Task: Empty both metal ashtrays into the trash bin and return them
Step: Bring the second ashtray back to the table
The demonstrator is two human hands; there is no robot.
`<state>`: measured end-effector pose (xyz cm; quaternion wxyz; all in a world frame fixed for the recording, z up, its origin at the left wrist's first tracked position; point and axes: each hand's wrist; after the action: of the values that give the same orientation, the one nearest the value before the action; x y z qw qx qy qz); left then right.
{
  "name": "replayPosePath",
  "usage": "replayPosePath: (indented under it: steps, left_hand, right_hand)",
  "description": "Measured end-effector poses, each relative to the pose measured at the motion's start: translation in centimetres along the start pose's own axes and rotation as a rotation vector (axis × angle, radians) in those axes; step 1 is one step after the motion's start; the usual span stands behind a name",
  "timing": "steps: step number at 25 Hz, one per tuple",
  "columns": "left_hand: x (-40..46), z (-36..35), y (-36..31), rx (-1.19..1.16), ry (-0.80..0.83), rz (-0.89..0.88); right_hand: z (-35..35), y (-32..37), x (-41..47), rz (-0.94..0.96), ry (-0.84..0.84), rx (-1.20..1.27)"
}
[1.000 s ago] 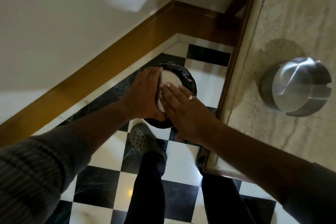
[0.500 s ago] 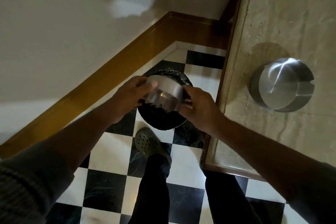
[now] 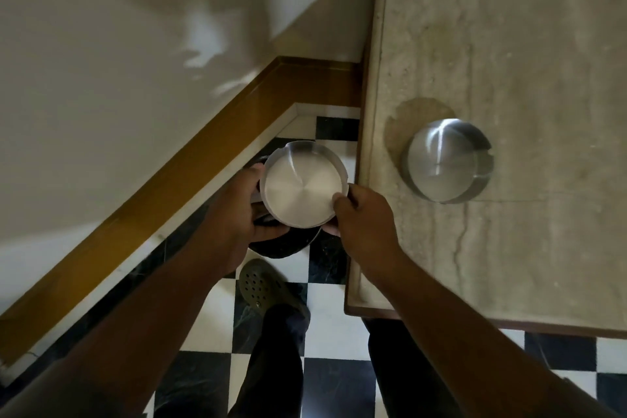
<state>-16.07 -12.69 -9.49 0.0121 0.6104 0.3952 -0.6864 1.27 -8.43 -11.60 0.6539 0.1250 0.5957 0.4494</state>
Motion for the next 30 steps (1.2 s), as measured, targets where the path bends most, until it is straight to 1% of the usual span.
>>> replayPosePath:
  steps: [2, 4, 6, 9, 12, 13, 15, 18, 21, 26, 30]
  left_hand:
    - [-1.0, -1.7, -0.8, -0.058, -0.031, -0.009]
    - [-2.1, -4.2, -2.1, -0.071, 0.006, -0.049]
    - [-3.3, -7.0, -2.9, -0.029, 0.035, -0.129]
    - [-5.3, -12.6, -3.2, 0.037, 0.082, -0.282]
    - [-6.4, -18.4, -3.0, 0.185, 0.097, -0.367]
    - [-6.8, -20.4, -2.9, 0.176, 0.1, -0.38]
    - [-7.2, -23.5, -1.9, 0.124, 0.12, -0.365]
    - [-7.5, -27.5, 0.6, 0.125, 0.13, -0.362]
    - [-7.3, -30.3, 3.4, 0.205, 0.147, -0.393]
    - [-6.5, -32.5, 5.8, 0.365, 0.126, -0.366]
    - [-5.6, -33.1, 6.5, 0.394, 0.099, -0.369]
  right_hand:
    - [1.8, 1.1, -0.3, 0.043, -0.034, -0.044]
    - [4.7, 2.5, -0.5, 0.093, -0.079, -0.077]
    - [7.5, 3.5, -0.5, 0.117, -0.116, -0.055]
    - [13.0, 4.1, -0.7, 0.098, -0.185, -0.011]
    - [18.3, 3.8, -0.5, 0.052, -0.256, -0.023]
    - [20.1, 3.5, -0.3, 0.041, -0.277, -0.022]
    - [23.1, 2.5, 0.1, 0.024, -0.312, -0.032]
    - [27.3, 0.3, 0.7, 0.002, -0.348, -0.058]
    - [30.3, -2.1, 1.8, -0.04, -0.365, -0.085]
    - [31.5, -4.2, 3.5, -0.046, -0.383, -0.185]
    - [31.3, -4.4, 5.0, -0.032, -0.377, -0.249]
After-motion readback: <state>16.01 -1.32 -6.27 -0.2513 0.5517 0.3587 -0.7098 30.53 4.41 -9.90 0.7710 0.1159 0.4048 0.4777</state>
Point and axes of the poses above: each hand's wrist, its own x-axis towards the middle knuckle, its own z-axis out of the back of the hand, y = z × x, and after that the axes turned 5 degrees about -x, right-handed
